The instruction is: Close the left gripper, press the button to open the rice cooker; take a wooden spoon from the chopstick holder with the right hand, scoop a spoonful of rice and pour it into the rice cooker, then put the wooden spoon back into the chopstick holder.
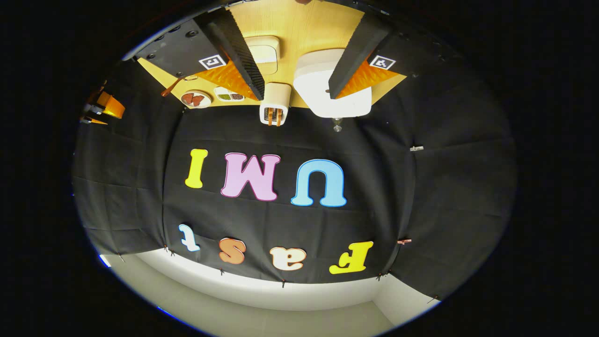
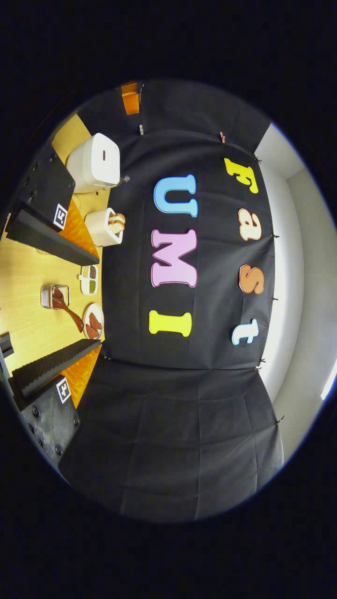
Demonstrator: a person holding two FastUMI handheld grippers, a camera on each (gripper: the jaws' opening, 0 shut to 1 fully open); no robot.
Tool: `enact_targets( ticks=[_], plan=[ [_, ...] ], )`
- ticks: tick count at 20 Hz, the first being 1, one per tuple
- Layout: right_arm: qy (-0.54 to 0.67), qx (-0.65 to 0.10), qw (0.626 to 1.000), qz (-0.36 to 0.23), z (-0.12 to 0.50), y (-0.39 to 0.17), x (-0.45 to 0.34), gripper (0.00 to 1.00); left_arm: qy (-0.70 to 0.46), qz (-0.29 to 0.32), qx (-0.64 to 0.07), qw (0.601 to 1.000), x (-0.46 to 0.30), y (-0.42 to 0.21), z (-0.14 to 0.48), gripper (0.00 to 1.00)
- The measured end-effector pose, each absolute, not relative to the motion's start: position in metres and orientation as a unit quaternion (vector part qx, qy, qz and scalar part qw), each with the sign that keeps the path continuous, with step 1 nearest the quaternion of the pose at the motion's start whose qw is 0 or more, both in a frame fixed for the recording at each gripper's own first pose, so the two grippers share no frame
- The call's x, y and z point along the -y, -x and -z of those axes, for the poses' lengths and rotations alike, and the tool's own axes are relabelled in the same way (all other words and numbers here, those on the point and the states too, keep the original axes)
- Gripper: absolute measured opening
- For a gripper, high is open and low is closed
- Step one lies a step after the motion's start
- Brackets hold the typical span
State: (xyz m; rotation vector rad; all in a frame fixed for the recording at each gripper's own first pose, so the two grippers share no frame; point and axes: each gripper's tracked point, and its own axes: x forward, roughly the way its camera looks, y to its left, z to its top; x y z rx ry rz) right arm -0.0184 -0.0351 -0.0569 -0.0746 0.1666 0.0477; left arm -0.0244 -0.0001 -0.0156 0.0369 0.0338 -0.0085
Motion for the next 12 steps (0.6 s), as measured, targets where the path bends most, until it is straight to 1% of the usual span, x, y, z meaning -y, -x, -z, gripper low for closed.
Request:
enact_targets(
  ticks=[3,7,12],
  plan=[
    [0.031,-0.084,0.996,-0.024,0.051,0.032,0.024,0.98,-0.018,0.022,-0.009,1.0,-0.001,0.032,0.016,0.95],
    [0.02,-0.073,0.997,-0.028,0.042,0.037,0.008,0.98,-0.024,0.015,-0.024,0.999,-0.017,0.035,0.029,0.95],
    [0.024,-0.071,0.997,-0.033,0.045,0.042,-0.006,0.98,-0.027,0.015,-0.027,0.999,-0.024,0.037,0.04,0.95]
  ],
)
